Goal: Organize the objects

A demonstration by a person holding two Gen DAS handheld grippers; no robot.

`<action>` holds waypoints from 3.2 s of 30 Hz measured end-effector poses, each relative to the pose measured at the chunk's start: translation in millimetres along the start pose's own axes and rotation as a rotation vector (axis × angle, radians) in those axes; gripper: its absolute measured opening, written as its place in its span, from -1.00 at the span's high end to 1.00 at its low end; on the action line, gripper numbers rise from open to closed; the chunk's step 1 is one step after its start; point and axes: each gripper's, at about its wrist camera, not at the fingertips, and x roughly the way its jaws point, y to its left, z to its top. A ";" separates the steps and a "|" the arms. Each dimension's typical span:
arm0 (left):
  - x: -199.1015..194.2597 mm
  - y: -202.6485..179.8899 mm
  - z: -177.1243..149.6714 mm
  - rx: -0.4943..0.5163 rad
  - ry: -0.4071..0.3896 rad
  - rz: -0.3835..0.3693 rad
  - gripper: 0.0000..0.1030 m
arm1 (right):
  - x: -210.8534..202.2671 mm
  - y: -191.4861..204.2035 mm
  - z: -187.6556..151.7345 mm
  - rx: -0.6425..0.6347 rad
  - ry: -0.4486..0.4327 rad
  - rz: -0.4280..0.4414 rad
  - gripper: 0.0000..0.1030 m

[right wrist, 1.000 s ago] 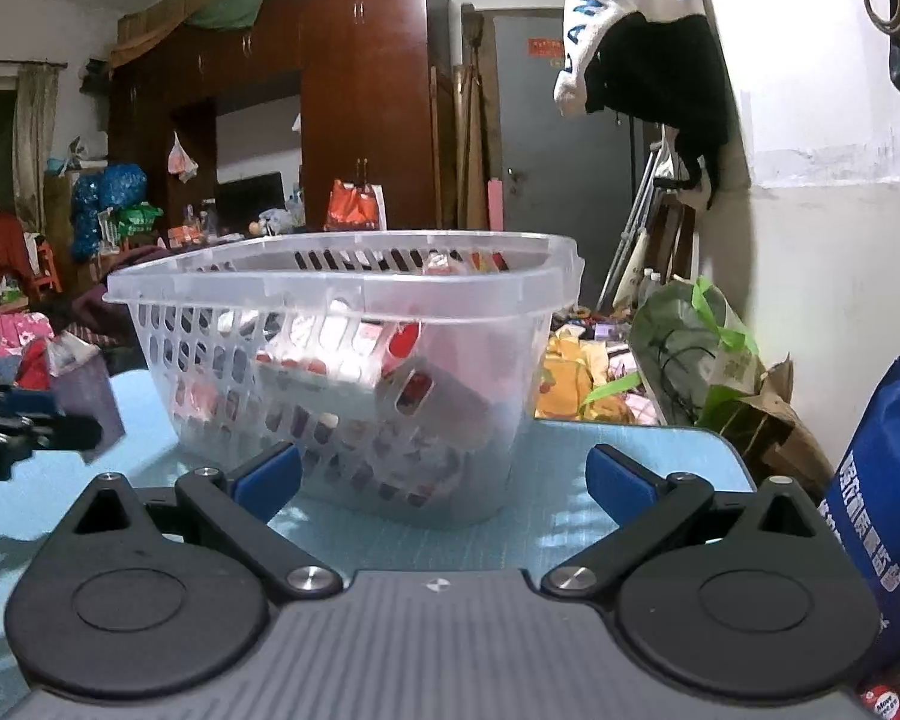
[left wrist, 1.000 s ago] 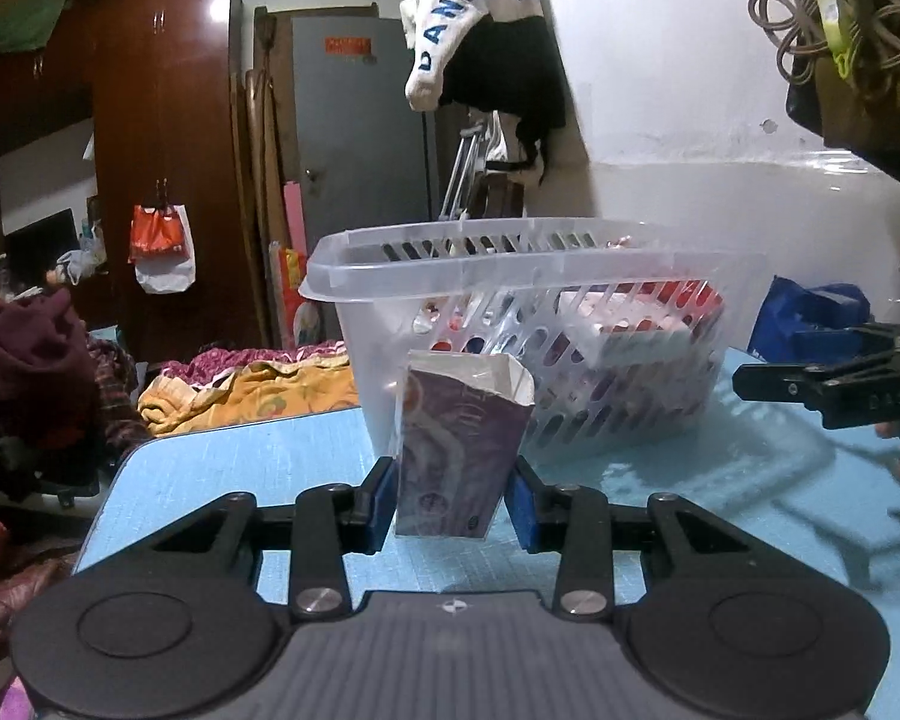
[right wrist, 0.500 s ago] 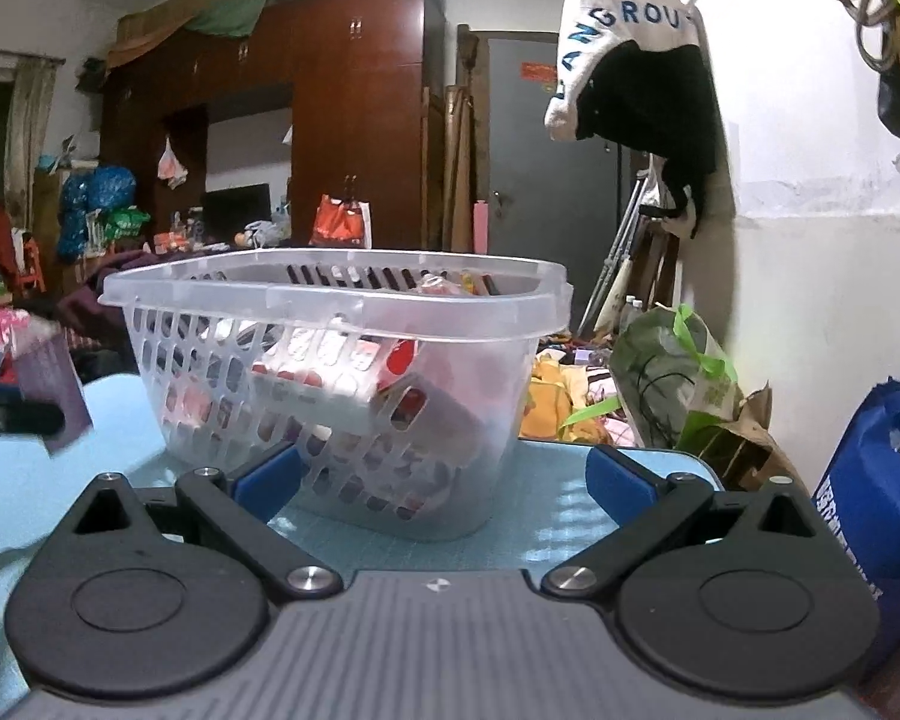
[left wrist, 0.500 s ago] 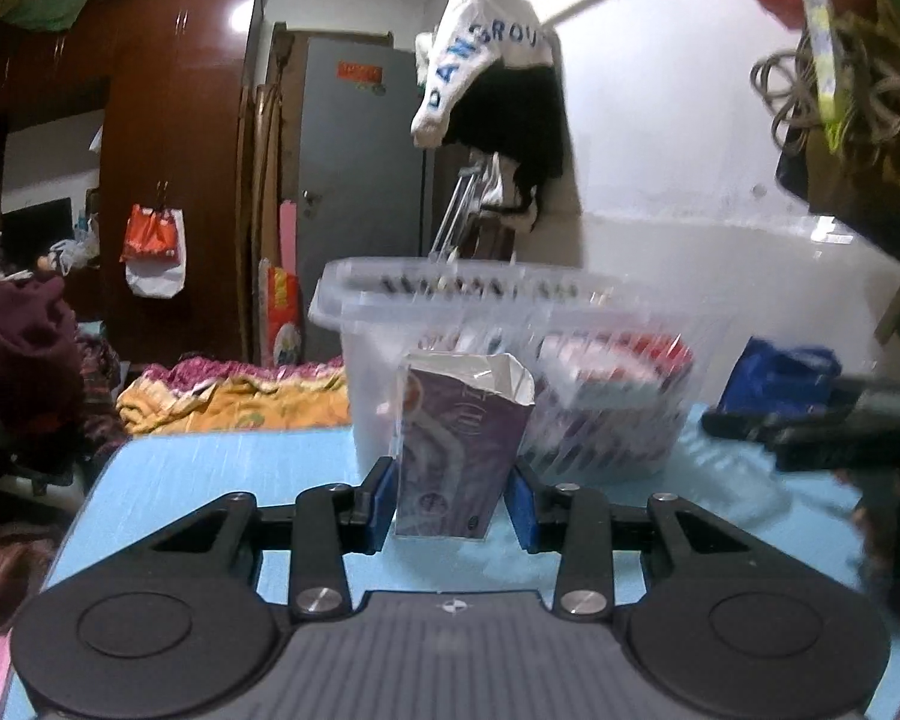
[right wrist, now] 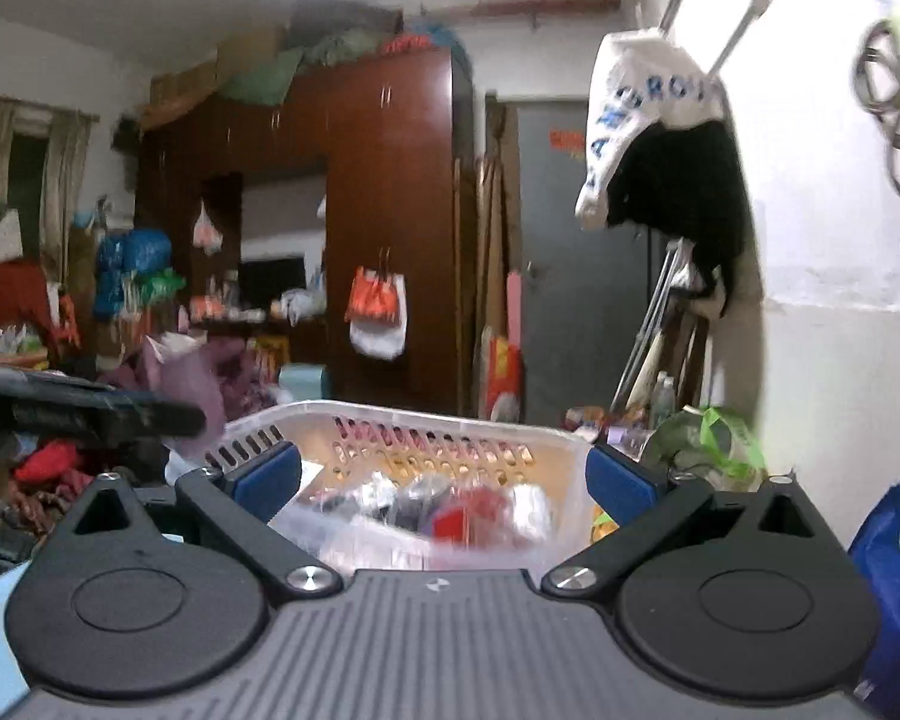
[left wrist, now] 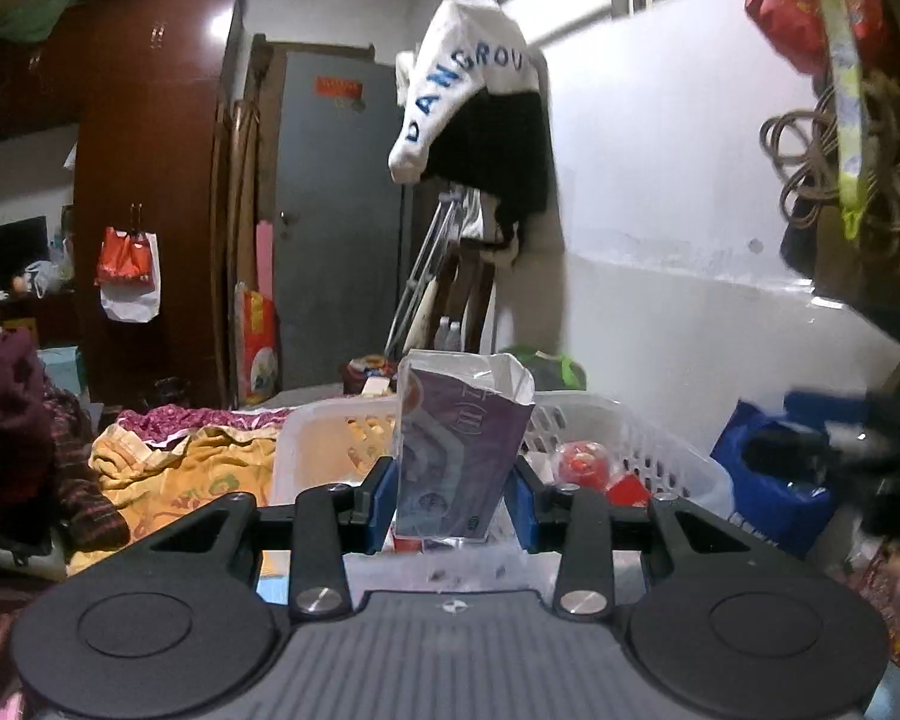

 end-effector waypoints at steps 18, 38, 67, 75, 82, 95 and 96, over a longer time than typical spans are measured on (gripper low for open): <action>43.2 15.2 -0.2 0.039 0.115 0.049 -0.60 | 54.3 -2.6 16.3 -0.015 0.191 -0.013 -1.00; 19.5 -2.9 -6.1 0.080 0.116 0.122 -0.86 | 46.1 -11.2 7.6 0.034 0.243 -0.050 -1.00; 18.6 -5.4 -10.0 0.059 0.130 0.114 -0.86 | 39.0 -20.6 -1.3 0.060 0.242 -0.070 -1.00; 20.3 -7.9 -12.3 0.060 0.134 0.105 -0.86 | 39.5 -20.0 -2.8 0.054 0.248 -0.075 -1.00; 20.9 -10.4 -13.6 0.051 0.135 0.092 -0.86 | 41.1 -20.6 -5.4 0.061 0.261 -0.070 -1.00; 21.4 -11.8 -15.7 0.047 0.130 0.096 -0.86 | 41.1 -15.9 -7.9 0.044 0.268 -0.065 -1.00; 21.3 -11.7 -15.7 0.044 0.129 0.094 -0.86 | 40.9 -15.8 -8.3 0.043 0.269 -0.065 -1.00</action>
